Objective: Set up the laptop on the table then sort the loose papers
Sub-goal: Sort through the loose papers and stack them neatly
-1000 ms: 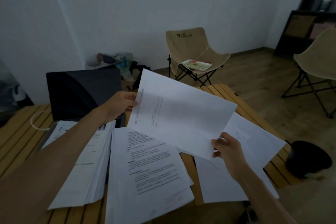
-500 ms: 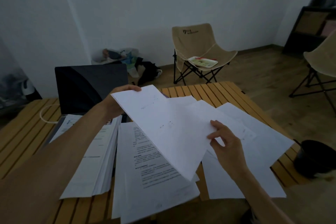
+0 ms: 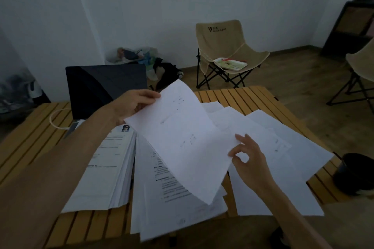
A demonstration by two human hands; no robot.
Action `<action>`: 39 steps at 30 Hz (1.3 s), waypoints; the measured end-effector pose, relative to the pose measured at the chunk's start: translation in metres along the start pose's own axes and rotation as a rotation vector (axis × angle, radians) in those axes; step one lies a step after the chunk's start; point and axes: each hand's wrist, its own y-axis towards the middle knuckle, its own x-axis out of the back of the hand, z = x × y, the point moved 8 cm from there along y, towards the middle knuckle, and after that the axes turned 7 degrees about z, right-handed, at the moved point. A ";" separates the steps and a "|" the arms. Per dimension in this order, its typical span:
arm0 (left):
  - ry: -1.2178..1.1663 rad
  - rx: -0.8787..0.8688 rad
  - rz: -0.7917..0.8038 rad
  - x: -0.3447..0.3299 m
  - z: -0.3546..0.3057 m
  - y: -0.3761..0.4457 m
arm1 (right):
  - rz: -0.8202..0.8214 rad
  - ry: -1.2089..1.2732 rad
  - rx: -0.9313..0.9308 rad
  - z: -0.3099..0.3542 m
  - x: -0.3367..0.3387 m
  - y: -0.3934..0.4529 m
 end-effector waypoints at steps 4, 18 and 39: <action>0.127 0.039 0.136 -0.012 0.018 0.011 | 0.047 0.030 -0.193 -0.012 -0.010 0.005; 0.911 -0.079 -0.260 -0.034 0.086 0.042 | 0.357 -0.256 -0.354 -0.036 -0.069 0.019; 0.531 0.033 -0.204 -0.163 0.131 -0.084 | 0.304 0.148 -0.204 0.007 -0.068 -0.028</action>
